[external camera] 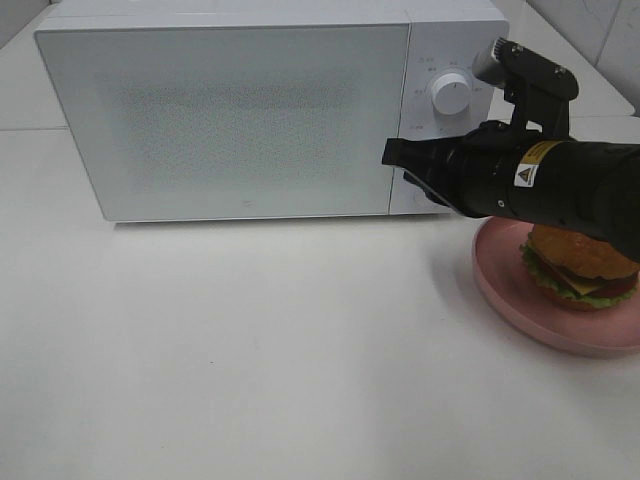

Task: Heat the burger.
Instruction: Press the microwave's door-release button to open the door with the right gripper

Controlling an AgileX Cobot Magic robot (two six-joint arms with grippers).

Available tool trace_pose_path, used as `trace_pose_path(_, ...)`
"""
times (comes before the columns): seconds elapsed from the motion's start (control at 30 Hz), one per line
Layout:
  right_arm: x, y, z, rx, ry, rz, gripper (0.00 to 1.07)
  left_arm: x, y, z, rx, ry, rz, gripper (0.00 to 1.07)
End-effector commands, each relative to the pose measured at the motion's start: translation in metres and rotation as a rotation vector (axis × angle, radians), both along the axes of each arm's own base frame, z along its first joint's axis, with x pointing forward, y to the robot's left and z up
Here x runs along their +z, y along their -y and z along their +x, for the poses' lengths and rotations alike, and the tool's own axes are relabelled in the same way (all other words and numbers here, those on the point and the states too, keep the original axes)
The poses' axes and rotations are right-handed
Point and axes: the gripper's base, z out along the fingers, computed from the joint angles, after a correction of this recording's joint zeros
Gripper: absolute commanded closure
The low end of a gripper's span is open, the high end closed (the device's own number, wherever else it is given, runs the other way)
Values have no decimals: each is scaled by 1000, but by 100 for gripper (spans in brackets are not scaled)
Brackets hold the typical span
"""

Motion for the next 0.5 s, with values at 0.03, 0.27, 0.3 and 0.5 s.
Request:
trace_pose_path(0.03,0,-11,3,27,-9,152,107,0,0,-2,-2,31,-6,106)
trace_pose_path(0.27,-9,-22,6,-11,-103,449,107,0,0,-2,-2,31,-6,106)
trace_pose_path(0.3,-14,-24,7,-27,-135,506,107,0,0,-2,-2,31,-6,106)
trace_pose_path(0.5,-25,-24,10,-88,-215,600,107,0,0,-2,-2,31,-6,106)
